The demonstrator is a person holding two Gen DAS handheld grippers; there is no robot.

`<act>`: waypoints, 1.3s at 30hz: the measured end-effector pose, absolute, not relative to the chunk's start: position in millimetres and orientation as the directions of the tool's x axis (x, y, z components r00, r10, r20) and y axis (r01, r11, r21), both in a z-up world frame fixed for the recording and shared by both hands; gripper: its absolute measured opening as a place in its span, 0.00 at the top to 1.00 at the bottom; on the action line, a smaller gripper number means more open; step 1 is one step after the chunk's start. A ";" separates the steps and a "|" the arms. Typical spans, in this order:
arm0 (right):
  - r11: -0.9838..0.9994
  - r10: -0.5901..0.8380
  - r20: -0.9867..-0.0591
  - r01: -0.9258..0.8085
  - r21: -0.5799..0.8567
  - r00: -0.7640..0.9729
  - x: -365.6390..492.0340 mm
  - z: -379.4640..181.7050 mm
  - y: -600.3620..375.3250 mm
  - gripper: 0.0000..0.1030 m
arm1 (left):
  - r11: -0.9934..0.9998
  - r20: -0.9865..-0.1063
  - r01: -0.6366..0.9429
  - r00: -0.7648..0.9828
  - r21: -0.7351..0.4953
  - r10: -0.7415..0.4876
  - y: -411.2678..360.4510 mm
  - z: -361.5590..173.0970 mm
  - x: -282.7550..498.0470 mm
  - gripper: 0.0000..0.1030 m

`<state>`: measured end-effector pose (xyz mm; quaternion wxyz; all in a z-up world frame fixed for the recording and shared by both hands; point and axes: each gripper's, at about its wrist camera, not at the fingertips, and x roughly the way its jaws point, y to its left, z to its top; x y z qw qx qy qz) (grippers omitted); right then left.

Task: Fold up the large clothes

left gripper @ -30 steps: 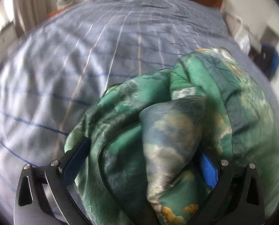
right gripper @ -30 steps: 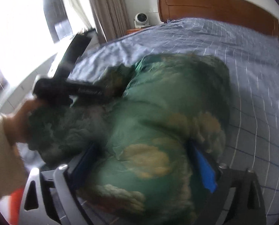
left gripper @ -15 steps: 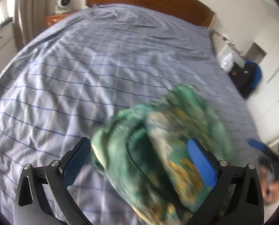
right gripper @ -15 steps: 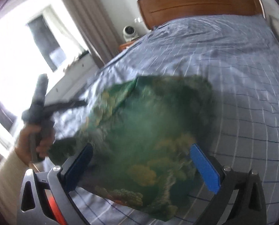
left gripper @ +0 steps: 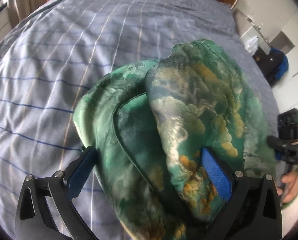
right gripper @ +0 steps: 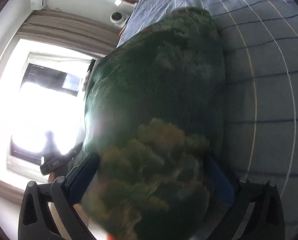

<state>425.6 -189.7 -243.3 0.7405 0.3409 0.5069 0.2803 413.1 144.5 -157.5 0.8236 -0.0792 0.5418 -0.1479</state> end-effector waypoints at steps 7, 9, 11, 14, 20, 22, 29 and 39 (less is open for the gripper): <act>0.692 0.709 -0.653 -0.086 0.717 0.264 436.7 -233.1 -181.5 0.00 | 0.924 -0.851 0.141 0.361 -0.354 -0.381 158.3 -165.3 411.0 0.00; 0.715 0.690 -0.675 -0.103 0.691 0.263 431.9 -223.8 -183.8 0.00 | 0.926 -0.863 0.166 0.339 -0.338 -0.376 154.7 -166.7 410.4 0.00; 0.723 0.683 -0.681 -0.107 0.683 0.263 428.1 -226.6 -184.1 0.00 | 0.928 -0.877 0.161 0.305 -0.337 -0.372 150.6 -176.5 416.2 0.00; 0.637 0.747 -0.618 0.004 0.771 0.246 436.1 -260.8 -180.7 0.00 | 0.923 -0.884 0.114 0.266 -0.368 -0.385 149.5 -196.4 428.7 0.00; 0.531 0.813 -0.541 0.105 0.841 0.217 449.2 -291.4 -164.5 0.00 | 0.894 -0.865 0.070 0.232 -0.443 -0.446 154.8 -209.6 436.2 0.00; 0.533 0.825 -0.534 0.061 0.844 0.187 451.5 -285.2 -161.1 0.00 | 0.880 -0.854 0.078 0.215 -0.468 -0.473 156.1 -205.3 435.7 0.16; 0.565 0.821 -0.529 -0.168 0.808 0.215 430.7 -234.4 -150.8 0.13 | 0.815 -0.772 0.098 0.271 -0.571 -0.574 175.0 -174.6 413.9 0.48; 0.549 0.836 -0.481 -0.367 0.751 0.265 393.7 -150.0 -136.9 0.15 | 0.751 -0.677 0.157 0.344 -0.641 -0.650 179.5 -115.8 386.5 0.56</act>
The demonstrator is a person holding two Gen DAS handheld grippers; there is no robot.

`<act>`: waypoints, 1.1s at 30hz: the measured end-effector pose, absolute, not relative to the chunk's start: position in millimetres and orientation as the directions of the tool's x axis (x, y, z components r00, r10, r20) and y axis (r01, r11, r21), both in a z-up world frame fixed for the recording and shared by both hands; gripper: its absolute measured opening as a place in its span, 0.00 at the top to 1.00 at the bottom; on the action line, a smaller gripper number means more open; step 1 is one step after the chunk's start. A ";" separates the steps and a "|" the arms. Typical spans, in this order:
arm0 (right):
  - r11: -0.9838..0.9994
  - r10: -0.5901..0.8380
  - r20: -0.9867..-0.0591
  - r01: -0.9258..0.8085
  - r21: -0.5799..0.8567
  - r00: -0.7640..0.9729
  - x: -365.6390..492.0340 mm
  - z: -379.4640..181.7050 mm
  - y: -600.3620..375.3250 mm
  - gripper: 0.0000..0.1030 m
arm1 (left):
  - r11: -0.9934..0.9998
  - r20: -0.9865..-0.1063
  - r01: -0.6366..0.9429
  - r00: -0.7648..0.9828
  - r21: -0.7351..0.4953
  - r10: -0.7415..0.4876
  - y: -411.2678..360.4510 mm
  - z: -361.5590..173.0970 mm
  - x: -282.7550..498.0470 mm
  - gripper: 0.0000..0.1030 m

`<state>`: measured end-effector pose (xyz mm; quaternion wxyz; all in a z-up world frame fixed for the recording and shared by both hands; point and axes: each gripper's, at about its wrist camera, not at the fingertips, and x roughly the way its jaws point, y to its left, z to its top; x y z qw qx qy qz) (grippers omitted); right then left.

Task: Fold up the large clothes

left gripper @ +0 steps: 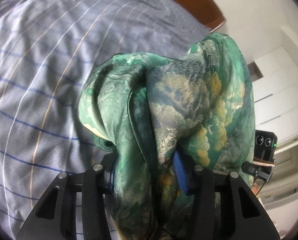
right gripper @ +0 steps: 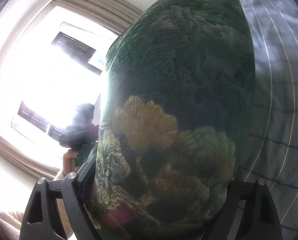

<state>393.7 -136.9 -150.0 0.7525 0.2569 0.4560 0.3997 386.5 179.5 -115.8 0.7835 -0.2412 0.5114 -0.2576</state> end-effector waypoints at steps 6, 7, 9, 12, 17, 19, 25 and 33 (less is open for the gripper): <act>0.491 0.869 -0.405 -0.405 0.771 0.284 383.5 -104.9 -164.6 0.15 | 0.760 -0.654 0.247 0.393 -0.602 -0.646 149.0 -59.6 385.9 0.56; 0.485 0.872 -0.393 -0.405 0.775 0.292 384.3 -99.6 -172.5 0.15 | 0.758 -0.651 0.258 0.396 -0.599 -0.648 144.7 -54.6 385.5 0.56; 0.490 0.868 -0.386 -0.405 0.772 0.313 385.3 -92.6 -187.3 0.15 | 0.748 -0.640 0.276 0.392 -0.603 -0.660 131.2 -48.1 388.7 0.56; 0.500 0.859 -0.383 -0.399 0.768 0.340 371.9 -92.8 -215.2 0.15 | 0.740 -0.640 0.288 0.375 -0.608 -0.671 108.2 -51.2 395.9 0.56; 0.523 0.840 -0.403 -0.344 0.780 0.362 364.1 -109.5 -250.6 0.15 | 0.791 -0.698 0.289 0.371 -0.539 -0.612 57.4 -89.0 412.3 0.42; 0.563 0.809 -0.461 -0.256 0.785 0.365 367.7 -139.7 -271.1 0.09 | 0.831 -0.745 0.267 0.368 -0.489 -0.556 41.8 -119.0 416.8 0.28; 0.674 0.686 -0.631 0.010 0.739 0.362 358.2 -215.3 -308.0 0.00 | 0.855 -0.738 0.250 0.432 -0.454 -0.519 36.3 -139.7 392.6 0.10; 0.718 0.638 -0.658 -0.002 0.696 0.400 321.1 -176.1 -332.2 0.00 | 0.918 -0.671 0.331 0.633 -0.217 -0.387 40.9 -57.9 341.5 0.02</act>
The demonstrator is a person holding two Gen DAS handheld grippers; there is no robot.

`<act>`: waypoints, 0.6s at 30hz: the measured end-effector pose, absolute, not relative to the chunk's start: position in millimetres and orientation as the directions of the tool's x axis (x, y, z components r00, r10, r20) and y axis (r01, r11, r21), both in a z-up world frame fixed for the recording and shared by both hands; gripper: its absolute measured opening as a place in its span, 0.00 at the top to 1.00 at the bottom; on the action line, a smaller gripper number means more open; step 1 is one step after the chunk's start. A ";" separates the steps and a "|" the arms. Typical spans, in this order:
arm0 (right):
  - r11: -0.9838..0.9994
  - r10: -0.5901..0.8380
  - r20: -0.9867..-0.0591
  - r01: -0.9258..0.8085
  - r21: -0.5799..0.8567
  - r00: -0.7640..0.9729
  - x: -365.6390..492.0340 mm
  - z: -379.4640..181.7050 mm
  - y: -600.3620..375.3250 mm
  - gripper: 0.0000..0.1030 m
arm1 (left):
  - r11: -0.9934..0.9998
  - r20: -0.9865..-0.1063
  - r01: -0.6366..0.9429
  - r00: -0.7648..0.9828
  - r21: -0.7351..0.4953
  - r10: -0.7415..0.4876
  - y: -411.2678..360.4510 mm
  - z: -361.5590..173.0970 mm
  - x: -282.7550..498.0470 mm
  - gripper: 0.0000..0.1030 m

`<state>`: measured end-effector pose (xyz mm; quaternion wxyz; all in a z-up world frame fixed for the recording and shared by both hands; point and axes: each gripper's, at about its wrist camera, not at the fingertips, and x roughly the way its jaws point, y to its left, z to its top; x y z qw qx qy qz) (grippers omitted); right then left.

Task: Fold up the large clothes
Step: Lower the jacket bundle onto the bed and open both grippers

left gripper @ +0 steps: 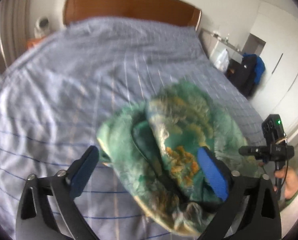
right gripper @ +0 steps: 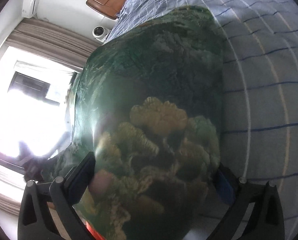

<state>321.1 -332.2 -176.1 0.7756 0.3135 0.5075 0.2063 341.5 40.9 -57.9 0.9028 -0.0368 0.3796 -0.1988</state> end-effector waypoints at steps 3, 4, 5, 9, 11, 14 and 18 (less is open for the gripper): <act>0.753 0.597 -0.679 -0.005 0.658 0.427 293.1 -151.8 -348.0 0.00 | 0.951 -0.640 0.259 0.706 -0.167 -0.305 48.4 -42.3 331.3 0.01; 0.764 0.581 -0.682 -0.007 0.646 0.445 292.4 -132.9 -350.2 0.00 | 0.964 -0.634 0.228 0.727 -0.139 -0.264 50.5 -38.4 327.0 0.01; 0.789 0.546 -0.690 -0.015 0.614 0.475 285.1 -117.2 -356.7 0.00 | 0.975 -0.624 0.194 0.751 -0.104 -0.216 52.4 -34.3 319.7 0.00; 0.902 0.385 -0.727 -0.063 0.428 0.568 246.5 -53.2 -359.5 0.00 | 0.993 -0.593 0.107 0.803 0.050 -0.057 49.8 -22.7 288.4 0.00; 0.944 0.304 -0.724 -0.090 0.318 0.620 216.8 -18.5 -348.7 0.00 | 0.991 -0.596 0.091 0.803 0.097 -0.015 43.6 -20.7 276.6 0.00; 0.976 0.209 -0.699 -0.097 0.197 0.684 182.2 10.8 -327.6 0.00 | 0.991 -0.567 0.055 0.823 0.120 0.023 33.2 -15.2 250.5 0.00; 0.990 0.139 -0.640 -0.094 0.105 0.756 154.6 28.0 -304.6 0.00 | 0.997 -0.553 0.012 0.832 0.083 0.036 23.7 -7.4 211.5 0.00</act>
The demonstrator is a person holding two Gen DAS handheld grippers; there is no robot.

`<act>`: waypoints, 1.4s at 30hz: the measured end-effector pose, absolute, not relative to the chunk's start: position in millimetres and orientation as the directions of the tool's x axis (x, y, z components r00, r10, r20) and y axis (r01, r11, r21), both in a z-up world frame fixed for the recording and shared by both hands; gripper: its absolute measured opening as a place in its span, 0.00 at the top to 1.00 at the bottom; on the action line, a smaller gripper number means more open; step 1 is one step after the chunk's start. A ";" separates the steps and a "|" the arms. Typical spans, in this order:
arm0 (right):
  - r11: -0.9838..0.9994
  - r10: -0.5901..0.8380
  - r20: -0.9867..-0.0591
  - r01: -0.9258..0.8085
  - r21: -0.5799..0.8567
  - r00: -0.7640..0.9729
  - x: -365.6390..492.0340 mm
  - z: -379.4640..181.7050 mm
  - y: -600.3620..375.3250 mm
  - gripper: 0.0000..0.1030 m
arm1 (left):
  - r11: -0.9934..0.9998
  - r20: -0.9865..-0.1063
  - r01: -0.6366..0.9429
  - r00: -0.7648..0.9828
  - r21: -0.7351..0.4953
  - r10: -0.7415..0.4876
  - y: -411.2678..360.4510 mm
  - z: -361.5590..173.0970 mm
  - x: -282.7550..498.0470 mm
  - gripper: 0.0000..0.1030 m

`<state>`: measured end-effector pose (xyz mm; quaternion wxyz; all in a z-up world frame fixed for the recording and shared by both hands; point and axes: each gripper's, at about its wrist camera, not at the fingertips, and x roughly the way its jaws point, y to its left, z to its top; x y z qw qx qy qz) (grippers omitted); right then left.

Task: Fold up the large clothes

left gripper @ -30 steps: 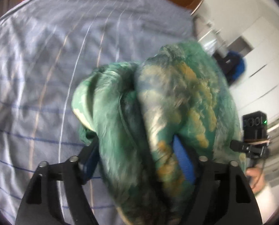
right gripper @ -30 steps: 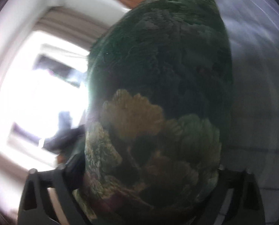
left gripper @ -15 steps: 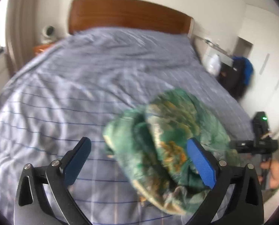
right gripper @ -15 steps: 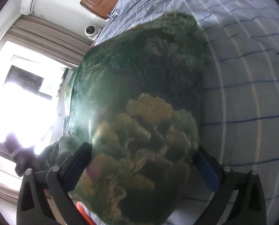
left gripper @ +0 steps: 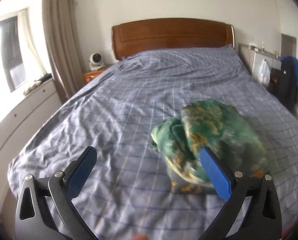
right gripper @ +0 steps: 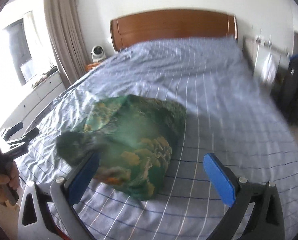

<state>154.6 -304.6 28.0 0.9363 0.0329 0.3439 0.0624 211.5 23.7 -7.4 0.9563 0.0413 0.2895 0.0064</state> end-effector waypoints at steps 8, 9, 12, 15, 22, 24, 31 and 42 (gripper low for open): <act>0.995 0.091 -0.632 -0.088 0.037 0.769 118.8 -6.4 -253.4 0.00 | 0.997 -0.600 -0.033 0.797 0.074 0.071 12.9 -5.5 147.6 0.00; 0.996 0.089 -0.636 -0.089 0.032 0.767 113.6 -7.4 -250.6 0.00 | 0.996 -0.603 -0.042 0.794 0.073 0.078 11.7 -5.1 139.2 0.00; 0.996 0.061 -0.621 -0.084 -0.008 0.782 93.7 -8.1 -240.3 0.00 | 0.993 -0.593 -0.068 0.797 0.098 0.113 6.7 -1.1 118.3 0.00; 0.996 0.028 -0.602 -0.073 -0.050 0.798 74.6 -3.0 -231.1 0.00 | 0.990 -0.587 -0.064 0.800 0.124 0.125 1.3 4.7 102.2 0.00; 0.993 -0.030 -0.580 -0.043 -0.112 0.814 53.8 12.4 -217.3 0.00 | 0.995 -0.569 0.003 0.821 0.096 0.053 -8.5 18.9 76.8 0.00; 0.993 -0.034 -0.572 -0.039 -0.115 0.820 51.1 16.5 -215.5 0.00 | 0.995 -0.568 0.006 0.822 0.104 0.054 -11.8 21.0 73.9 0.00; 0.995 -0.010 -0.606 -0.050 -0.083 0.795 54.4 6.8 -213.1 0.00 | 0.993 -0.589 0.006 0.806 0.122 0.068 -13.2 19.3 67.9 0.00; 0.992 0.076 -0.620 -0.120 -0.030 0.781 49.9 29.7 -200.0 0.00 | 0.990 -0.598 0.007 0.798 0.137 0.077 -14.2 42.3 60.6 0.00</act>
